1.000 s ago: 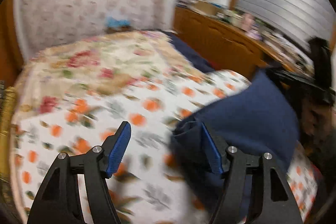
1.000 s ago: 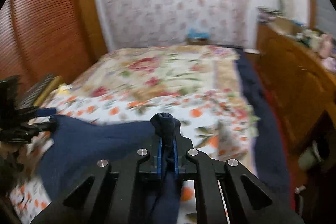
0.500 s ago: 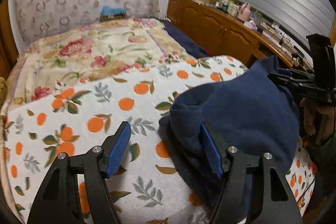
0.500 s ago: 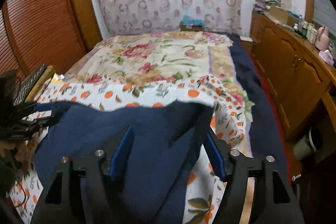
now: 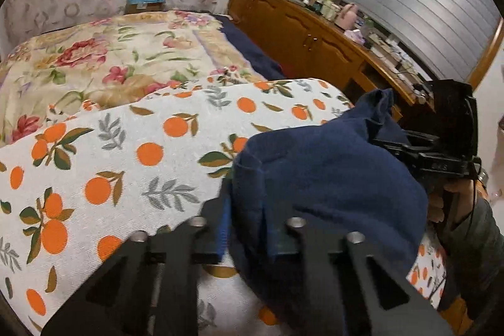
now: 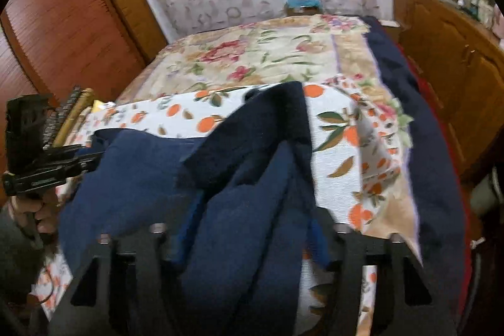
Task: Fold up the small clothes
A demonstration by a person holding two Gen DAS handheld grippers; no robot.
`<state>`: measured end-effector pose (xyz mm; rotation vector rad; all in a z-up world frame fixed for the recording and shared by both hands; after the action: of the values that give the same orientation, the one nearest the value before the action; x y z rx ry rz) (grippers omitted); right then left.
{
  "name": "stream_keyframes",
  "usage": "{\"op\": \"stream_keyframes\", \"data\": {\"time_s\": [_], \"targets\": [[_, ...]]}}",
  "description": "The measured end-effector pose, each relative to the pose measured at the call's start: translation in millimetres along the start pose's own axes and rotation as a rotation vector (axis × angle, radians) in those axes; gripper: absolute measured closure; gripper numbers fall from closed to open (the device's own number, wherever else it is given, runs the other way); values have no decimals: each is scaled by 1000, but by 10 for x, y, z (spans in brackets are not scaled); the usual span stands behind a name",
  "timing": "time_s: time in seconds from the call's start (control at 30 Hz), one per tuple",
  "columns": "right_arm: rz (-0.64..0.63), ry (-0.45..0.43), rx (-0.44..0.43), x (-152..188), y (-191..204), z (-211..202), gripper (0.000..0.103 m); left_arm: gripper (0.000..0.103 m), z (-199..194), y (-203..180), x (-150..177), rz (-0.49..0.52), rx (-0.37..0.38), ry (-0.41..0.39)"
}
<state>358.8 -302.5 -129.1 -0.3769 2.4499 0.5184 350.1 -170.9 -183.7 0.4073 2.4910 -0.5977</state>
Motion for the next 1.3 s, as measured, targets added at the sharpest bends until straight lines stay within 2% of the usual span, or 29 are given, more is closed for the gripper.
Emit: {"op": "stream_keyframes", "data": {"time_s": [0.13,0.37,0.6,0.77,0.9,1.07,1.13,1.3], "targets": [[-59,-9,-5,48,84,-30,79,93,-108,-72,-11,22,3,-30],[-113,-155,45,-36,248,-415,83,93,-657,-285,-79,33,54,-158],[-200,-300,45,-190,732,-828,84,94,-1438,-380,-68,51,44,-313],[-292,-360,-6,-379,1279,-935,84,94,-2054,-160,49,37,-35,-414],[-388,-387,-68,-549,1878,-889,84,94,-2569,174,224,-2,-129,-488],[-495,-394,-149,-795,2604,-634,84,94,-3084,642,489,-75,-240,-555],[-529,-384,-177,-957,2766,-438,84,94,-3259,860,615,-112,-283,-582],[-640,-355,-213,-1305,3359,-14,84,94,-3470,1379,951,-220,-354,-616]]}}
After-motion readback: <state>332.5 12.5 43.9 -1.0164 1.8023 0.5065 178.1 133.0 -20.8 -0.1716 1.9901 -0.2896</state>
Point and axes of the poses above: each gripper's, at about its wrist camera, not at the fingertips, and z roughly the way its jaws point, y to its left, x to its underside, the point moved 9 cm from there along z, roughly the way its jaws point, and after that the axes turned 3 degrees about y, right-handed, at the moved point
